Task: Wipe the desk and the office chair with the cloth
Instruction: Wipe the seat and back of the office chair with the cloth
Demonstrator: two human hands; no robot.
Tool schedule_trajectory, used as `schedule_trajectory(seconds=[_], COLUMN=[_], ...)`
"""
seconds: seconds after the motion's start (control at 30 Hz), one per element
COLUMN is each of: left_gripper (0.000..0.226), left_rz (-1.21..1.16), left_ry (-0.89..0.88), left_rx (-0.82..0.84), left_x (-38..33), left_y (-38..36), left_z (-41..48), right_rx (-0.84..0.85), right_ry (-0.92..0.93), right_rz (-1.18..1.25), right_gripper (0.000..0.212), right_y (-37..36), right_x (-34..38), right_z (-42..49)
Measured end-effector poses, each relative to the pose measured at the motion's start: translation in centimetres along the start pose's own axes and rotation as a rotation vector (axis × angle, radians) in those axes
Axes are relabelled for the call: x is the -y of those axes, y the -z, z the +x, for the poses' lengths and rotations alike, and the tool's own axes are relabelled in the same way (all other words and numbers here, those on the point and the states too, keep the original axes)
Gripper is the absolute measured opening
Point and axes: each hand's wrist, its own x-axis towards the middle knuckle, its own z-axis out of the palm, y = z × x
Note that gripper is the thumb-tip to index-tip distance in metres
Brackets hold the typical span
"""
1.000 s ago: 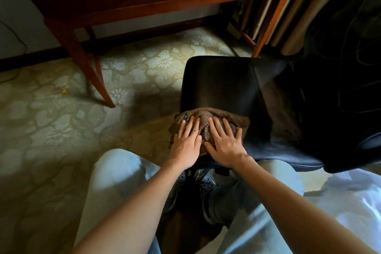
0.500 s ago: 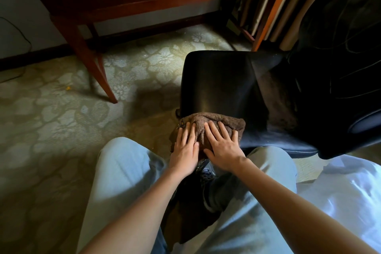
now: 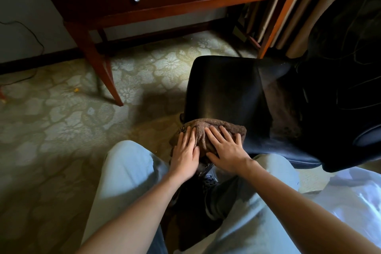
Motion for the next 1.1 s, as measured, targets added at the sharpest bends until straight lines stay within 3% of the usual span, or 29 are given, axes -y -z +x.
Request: schedule_trajectory(seconds=[0.17,0.4,0.67,0.8,0.9,0.97,1.03,1.1], left_gripper=[0.061,0.054,0.045,0.052,0.076,0.092,0.091,0.082], left_rz=[-0.019,-0.037,0.015,-0.062,-0.087,-0.08,-0.085,-0.134], left_ry=[0.019,0.043,0.032,0.017,0.062,0.105,0.109,0.097], left_rx=[-0.008,-0.145,-0.159,-0.061,0.068,0.177,0.236,0.212], left_x=[0.5,0.0,-1.4,-2.0,-1.9,-1.8,-1.7,-1.4], left_y=[1.4,3.4,5.9,6.0,6.2,6.3,6.2,6.2], left_z=[1.8,3.0,2.7,2.1,2.5,2.8,2.9,2.8], right_rx=[-0.074,-0.155,-0.241,-0.195,-0.117,-0.103,-0.132,-0.173], right_ry=[-0.031,-0.058,-0.113,-0.134,-0.171,-0.225,-0.256,-0.231], right_rz=[0.052,-0.035,0.075,0.294,0.485,0.639,0.716,0.622], right_gripper=[0.072,0.067,0.044,0.044,0.063,0.059,0.046,0.048], right_y=[0.4,0.7,0.1,0.8,2.2,3.2,3.4,3.2], right_x=[0.3,1.2,2.2,1.9,1.7,1.7,1.4,1.2], right_z=[1.6,2.9,1.9,1.4,1.0,1.0,1.0,1.0])
